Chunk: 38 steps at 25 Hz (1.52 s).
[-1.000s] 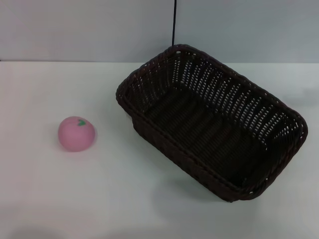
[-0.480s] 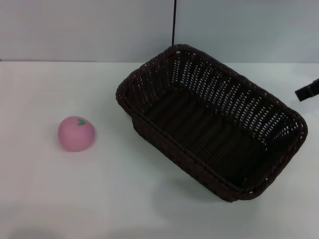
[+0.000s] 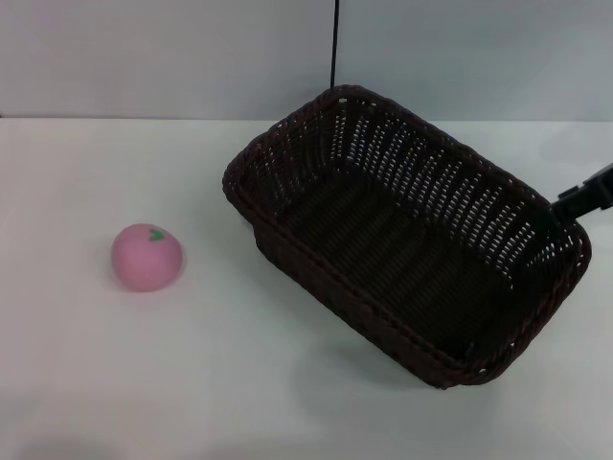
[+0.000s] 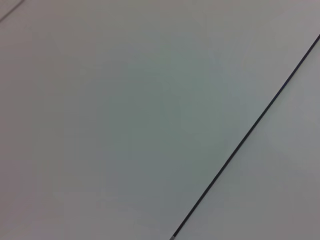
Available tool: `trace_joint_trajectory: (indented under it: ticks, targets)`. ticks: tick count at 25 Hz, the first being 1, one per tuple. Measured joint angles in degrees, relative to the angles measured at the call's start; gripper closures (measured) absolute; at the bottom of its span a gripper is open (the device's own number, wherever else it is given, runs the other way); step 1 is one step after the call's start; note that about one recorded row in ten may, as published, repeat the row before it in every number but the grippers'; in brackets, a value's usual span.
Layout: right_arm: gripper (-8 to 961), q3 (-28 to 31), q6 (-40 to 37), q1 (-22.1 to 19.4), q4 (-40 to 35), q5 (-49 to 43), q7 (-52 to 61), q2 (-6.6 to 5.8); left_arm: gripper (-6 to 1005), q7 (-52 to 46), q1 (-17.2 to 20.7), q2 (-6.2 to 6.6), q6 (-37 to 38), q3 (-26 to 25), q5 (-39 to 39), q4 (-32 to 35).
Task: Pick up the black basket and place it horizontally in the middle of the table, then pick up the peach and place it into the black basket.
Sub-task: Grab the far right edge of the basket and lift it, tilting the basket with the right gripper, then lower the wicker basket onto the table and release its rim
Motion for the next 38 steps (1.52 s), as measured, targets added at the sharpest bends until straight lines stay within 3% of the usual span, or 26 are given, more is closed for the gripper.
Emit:
trace_joint_trajectory:
  ticks: [8, 16, 25, 27, 32, 38]
  targets:
    - [165, -2.68, 4.28, -0.48, 5.22, -0.1, -0.28, 0.84, 401, 0.0, 0.07, 0.0, -0.23, 0.31, 0.0, -0.56]
    - [487, -3.45, 4.24, -1.13, 5.16, -0.27, -1.35, 1.54, 400, 0.0, -0.03, 0.0, -0.23, 0.53, 0.0, -0.61]
    - [725, -2.55, 4.2, -2.03, 4.95, 0.55, -1.57, 1.55, 400, -0.33, -0.09, 0.06, -0.22, 0.77, 0.0, -0.6]
    - [741, -2.5, 4.13, -2.2, 4.9, 0.88, -1.64, 1.54, 400, -0.45, -0.12, 0.1, -0.23, 0.77, -0.01, -0.6]
    - [781, -2.4, 3.24, -4.18, 3.33, 5.96, -2.77, 1.02, 400, -0.5, -0.39, 0.14, -0.26, 0.77, 0.0, -0.56]
    - [797, -2.12, 1.36, -7.61, 1.46, 15.47, -5.16, -0.66, 400, -0.52, -0.76, 0.18, -0.3, 0.73, 0.0, -0.51]
